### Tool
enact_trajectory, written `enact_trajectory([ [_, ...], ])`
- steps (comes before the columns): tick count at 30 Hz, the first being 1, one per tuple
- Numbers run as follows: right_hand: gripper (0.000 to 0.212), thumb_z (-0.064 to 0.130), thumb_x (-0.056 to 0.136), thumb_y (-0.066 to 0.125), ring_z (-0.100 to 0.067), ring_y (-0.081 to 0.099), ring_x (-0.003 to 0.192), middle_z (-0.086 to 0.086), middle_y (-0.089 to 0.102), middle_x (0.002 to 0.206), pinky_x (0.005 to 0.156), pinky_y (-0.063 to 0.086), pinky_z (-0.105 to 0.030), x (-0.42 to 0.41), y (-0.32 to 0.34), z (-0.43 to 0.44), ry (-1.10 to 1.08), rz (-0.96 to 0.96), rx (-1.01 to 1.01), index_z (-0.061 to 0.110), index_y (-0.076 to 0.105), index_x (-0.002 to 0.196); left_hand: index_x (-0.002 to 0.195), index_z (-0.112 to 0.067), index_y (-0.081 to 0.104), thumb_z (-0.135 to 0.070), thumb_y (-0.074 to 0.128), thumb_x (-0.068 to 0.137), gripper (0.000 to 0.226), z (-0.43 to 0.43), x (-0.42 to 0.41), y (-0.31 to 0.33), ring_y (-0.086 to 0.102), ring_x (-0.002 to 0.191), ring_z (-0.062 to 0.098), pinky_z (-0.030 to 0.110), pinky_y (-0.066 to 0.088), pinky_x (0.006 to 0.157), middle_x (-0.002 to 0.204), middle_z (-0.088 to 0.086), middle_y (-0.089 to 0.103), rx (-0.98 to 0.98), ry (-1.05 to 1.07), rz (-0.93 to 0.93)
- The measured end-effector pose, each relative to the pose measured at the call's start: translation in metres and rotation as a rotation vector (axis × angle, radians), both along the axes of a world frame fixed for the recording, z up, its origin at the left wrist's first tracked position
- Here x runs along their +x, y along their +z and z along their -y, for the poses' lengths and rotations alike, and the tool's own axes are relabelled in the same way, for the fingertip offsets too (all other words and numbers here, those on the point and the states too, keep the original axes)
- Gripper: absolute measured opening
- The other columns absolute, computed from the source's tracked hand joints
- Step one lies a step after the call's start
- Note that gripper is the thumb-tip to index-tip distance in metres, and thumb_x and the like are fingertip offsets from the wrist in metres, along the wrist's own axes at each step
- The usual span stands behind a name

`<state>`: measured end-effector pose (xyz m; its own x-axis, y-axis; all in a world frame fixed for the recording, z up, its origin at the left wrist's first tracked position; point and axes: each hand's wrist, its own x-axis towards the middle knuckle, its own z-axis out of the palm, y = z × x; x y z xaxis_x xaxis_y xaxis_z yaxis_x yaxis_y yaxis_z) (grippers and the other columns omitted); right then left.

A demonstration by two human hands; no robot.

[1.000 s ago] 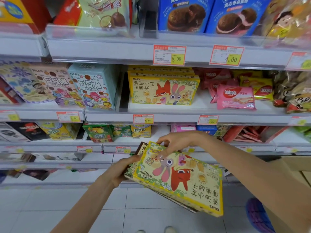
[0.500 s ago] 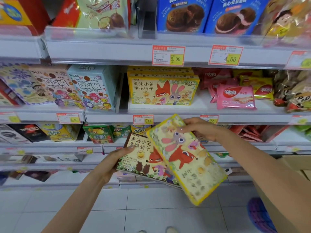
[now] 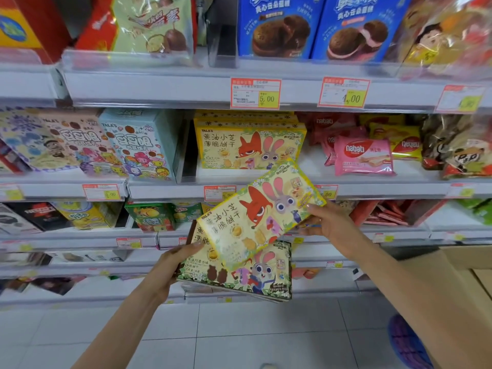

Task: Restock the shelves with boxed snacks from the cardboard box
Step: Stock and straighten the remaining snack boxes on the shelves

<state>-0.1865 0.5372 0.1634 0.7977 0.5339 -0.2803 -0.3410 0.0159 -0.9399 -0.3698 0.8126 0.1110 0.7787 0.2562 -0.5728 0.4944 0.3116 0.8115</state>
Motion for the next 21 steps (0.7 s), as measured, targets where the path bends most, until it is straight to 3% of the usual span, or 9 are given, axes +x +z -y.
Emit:
enact_trajectory([
  [2, 0.049, 0.001, 0.069, 0.071, -0.025, 0.068, 0.072, -0.009, 0.067, 0.093, 0.060, 0.058, -0.035, 0.006, -0.001, 0.008, 0.049, 0.021, -0.095, 0.012, 0.052, 0.113, 0.108, -0.027, 0.066, -0.064, 0.076, 0.038, 0.079, 0.004, 0.003, 0.006, 0.047, 0.120, 0.021, 0.044, 0.033, 0.105, 0.123, -0.002, 0.060, 0.017, 0.016, 0.008],
  [4, 0.052, -0.003, 0.071, 0.072, -0.023, 0.068, 0.081, -0.006, 0.066, 0.099, 0.064, 0.056, -0.030, 0.008, 0.003, 0.015, 0.201, 0.069, -0.259, 0.018, 0.050, 0.113, 0.102, -0.025, 0.068, -0.058, 0.076, 0.040, 0.071, 0.003, 0.003, 0.007, 0.051, 0.105, 0.019, 0.037, 0.037, 0.089, 0.112, 0.003, 0.060, 0.042, 0.052, 0.014],
  [6, 0.036, 0.003, 0.081, 0.068, -0.014, 0.067, 0.086, -0.001, 0.067, 0.101, 0.067, 0.052, -0.021, 0.007, 0.006, 0.018, 0.323, 0.085, -0.390, 0.020, 0.055, 0.110, 0.098, -0.028, 0.071, -0.062, 0.078, 0.041, 0.067, 0.001, 0.004, 0.010, 0.046, 0.085, 0.015, 0.033, 0.034, 0.075, 0.097, 0.000, 0.052, 0.050, 0.062, 0.040],
  [7, 0.025, 0.009, 0.084, 0.067, -0.008, 0.066, 0.086, 0.002, 0.068, 0.099, 0.068, 0.049, -0.017, 0.006, 0.007, 0.016, 0.346, 0.101, -0.441, 0.021, 0.059, 0.105, 0.099, -0.029, 0.072, -0.067, 0.079, 0.039, 0.072, 0.001, 0.005, 0.010, 0.046, 0.083, 0.014, 0.032, 0.035, 0.075, 0.096, -0.003, 0.051, 0.040, 0.063, 0.050],
  [9, 0.015, 0.016, 0.081, 0.072, -0.004, 0.065, 0.083, 0.010, 0.071, 0.090, 0.068, 0.045, -0.013, 0.004, 0.008, 0.013, 0.391, 0.129, -0.490, 0.024, 0.066, 0.092, 0.103, -0.027, 0.069, -0.067, 0.077, 0.037, 0.078, 0.002, 0.006, 0.015, 0.053, 0.093, 0.013, 0.033, 0.037, 0.088, 0.099, -0.007, 0.061, 0.041, 0.054, 0.077],
  [12, 0.026, 0.022, 0.064, 0.079, -0.010, 0.064, 0.081, 0.004, 0.070, 0.085, 0.069, 0.044, -0.023, 0.007, 0.008, 0.008, 0.457, 0.130, -0.530, 0.022, 0.069, 0.088, 0.108, -0.023, 0.064, -0.062, 0.072, 0.034, 0.084, 0.006, 0.009, 0.022, 0.049, 0.108, 0.013, 0.033, 0.032, 0.090, 0.107, -0.011, 0.062, 0.077, 0.047, 0.072],
  [14, 0.038, 0.022, 0.060, 0.076, -0.012, 0.062, 0.075, 0.000, 0.068, 0.084, 0.061, 0.041, -0.022, 0.010, 0.011, 0.008, 0.465, 0.147, -0.529, 0.014, 0.068, 0.097, 0.104, -0.021, 0.065, -0.061, 0.074, 0.032, 0.083, 0.006, 0.007, 0.025, 0.050, 0.108, 0.015, 0.034, 0.034, 0.088, 0.106, -0.010, 0.063, 0.097, 0.053, 0.077],
  [16, 0.034, 0.016, 0.065, 0.074, -0.015, 0.058, 0.069, -0.001, 0.068, 0.078, 0.050, 0.034, -0.020, 0.015, 0.015, 0.010, 0.382, 0.162, -0.448, 0.011, 0.067, 0.098, 0.100, -0.020, 0.066, -0.060, 0.075, 0.028, 0.083, 0.001, 0.003, 0.025, 0.055, 0.102, 0.014, 0.035, 0.040, 0.083, 0.103, -0.008, 0.067, 0.113, 0.073, 0.074],
  [21, 0.025, -0.002, 0.078, 0.063, -0.011, 0.053, 0.053, 0.007, 0.069, 0.073, 0.043, 0.037, -0.018, 0.034, 0.026, 0.007, 0.032, 0.228, -0.196, 0.014, 0.061, 0.097, 0.110, -0.022, 0.063, -0.062, 0.069, 0.031, 0.088, -0.013, -0.011, 0.021, 0.040, 0.111, 0.014, 0.039, 0.027, 0.089, 0.105, -0.011, 0.058, 0.086, 0.090, 0.028],
])
